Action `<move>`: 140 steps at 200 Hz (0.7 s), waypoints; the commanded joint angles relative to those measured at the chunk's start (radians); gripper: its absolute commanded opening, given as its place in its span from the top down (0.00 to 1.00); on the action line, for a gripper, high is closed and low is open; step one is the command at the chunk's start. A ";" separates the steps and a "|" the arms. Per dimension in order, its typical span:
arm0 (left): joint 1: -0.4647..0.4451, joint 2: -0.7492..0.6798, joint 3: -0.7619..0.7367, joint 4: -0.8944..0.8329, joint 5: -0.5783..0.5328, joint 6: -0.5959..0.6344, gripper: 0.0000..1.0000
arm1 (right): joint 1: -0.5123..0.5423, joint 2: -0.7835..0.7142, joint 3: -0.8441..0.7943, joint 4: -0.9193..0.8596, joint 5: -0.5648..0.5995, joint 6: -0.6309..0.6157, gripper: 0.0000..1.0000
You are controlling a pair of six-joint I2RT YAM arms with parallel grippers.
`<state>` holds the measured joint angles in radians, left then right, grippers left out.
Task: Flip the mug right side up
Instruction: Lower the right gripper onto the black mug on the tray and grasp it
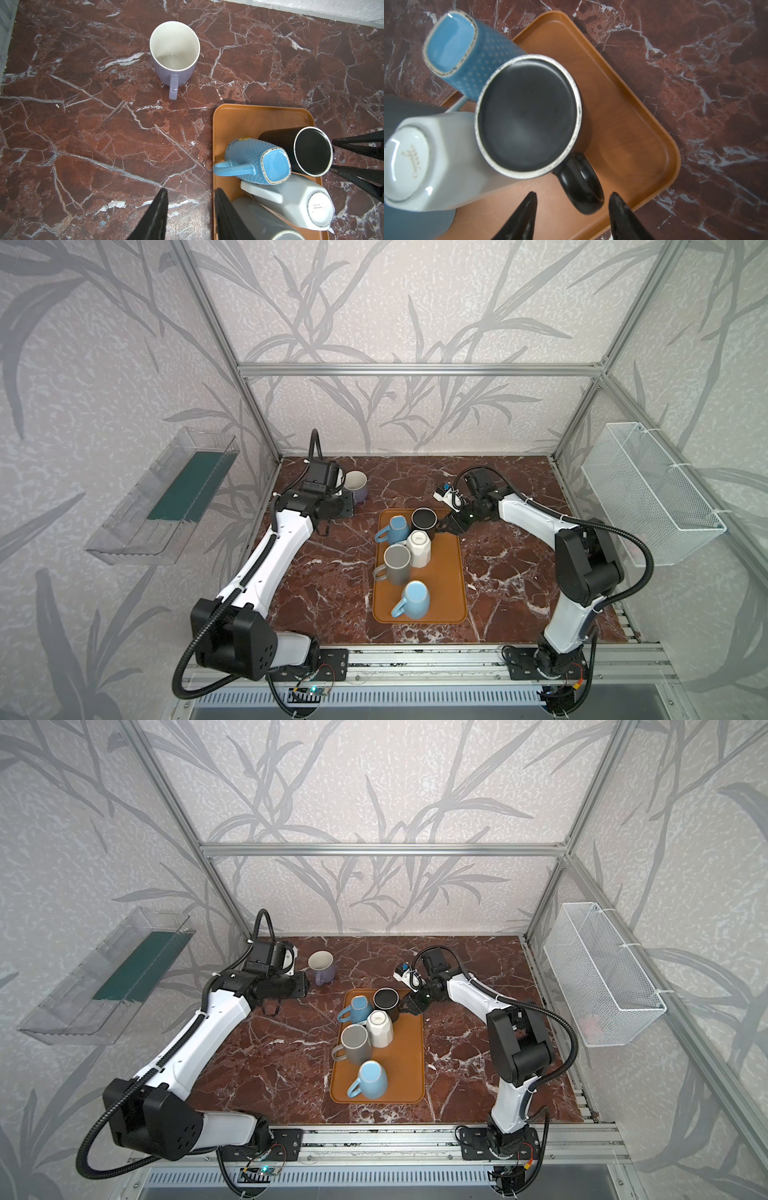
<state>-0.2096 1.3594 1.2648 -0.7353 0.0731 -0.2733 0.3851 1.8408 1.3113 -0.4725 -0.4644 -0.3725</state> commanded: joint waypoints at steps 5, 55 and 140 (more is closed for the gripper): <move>-0.004 -0.033 -0.010 -0.036 -0.019 0.010 0.59 | -0.004 0.051 0.053 -0.016 -0.006 -0.034 0.45; -0.004 -0.051 -0.025 -0.036 -0.024 0.009 0.60 | -0.003 0.075 0.083 -0.029 -0.016 -0.041 0.50; -0.004 -0.058 -0.039 -0.021 -0.013 0.014 0.60 | 0.019 0.066 0.088 -0.074 0.010 -0.051 0.66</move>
<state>-0.2096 1.3178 1.2346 -0.7483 0.0685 -0.2653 0.3935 1.9045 1.3804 -0.5049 -0.4694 -0.4168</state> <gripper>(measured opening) 0.405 0.356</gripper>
